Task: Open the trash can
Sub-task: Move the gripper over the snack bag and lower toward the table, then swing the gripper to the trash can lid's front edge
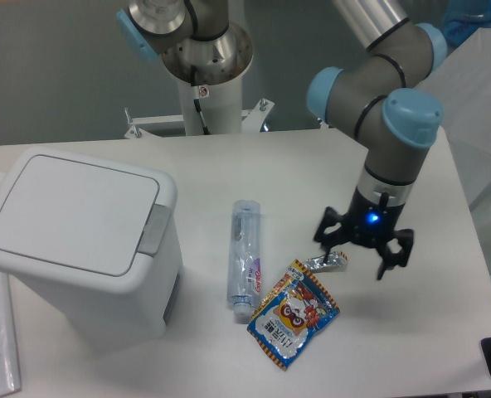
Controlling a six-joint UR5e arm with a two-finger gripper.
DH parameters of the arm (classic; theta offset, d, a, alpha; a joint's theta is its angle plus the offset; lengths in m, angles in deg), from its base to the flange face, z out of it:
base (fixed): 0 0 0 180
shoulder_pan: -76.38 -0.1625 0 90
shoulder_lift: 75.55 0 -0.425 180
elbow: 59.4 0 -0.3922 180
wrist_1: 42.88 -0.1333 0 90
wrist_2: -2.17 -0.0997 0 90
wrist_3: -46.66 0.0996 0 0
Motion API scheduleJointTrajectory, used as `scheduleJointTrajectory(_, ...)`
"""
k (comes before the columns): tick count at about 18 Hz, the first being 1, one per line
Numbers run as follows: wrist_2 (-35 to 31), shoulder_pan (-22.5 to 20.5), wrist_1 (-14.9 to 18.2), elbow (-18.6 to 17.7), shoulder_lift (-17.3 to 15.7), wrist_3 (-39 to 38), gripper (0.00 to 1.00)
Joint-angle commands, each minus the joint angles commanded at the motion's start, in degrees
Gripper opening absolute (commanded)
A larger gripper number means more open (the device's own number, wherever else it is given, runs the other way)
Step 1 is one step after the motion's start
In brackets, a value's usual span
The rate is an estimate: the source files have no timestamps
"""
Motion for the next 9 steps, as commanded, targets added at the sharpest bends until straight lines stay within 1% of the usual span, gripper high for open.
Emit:
scheduleJointTrajectory(3, 3.34, 2.02, -0.36, 0.88, -0.09, -5.01, 1.00)
scheduleJointTrajectory(5, 8.51, 2.90, -0.27, 0.97, -0.26, -5.99, 1.00)
scheduleJointTrajectory(6, 11.41, 3.26, -0.27, 0.88, -0.70, -6.95, 1.00)
scheduleJointTrajectory(9, 17.13, 3.70, -0.27, 0.88, -3.16, -10.03, 1.00)
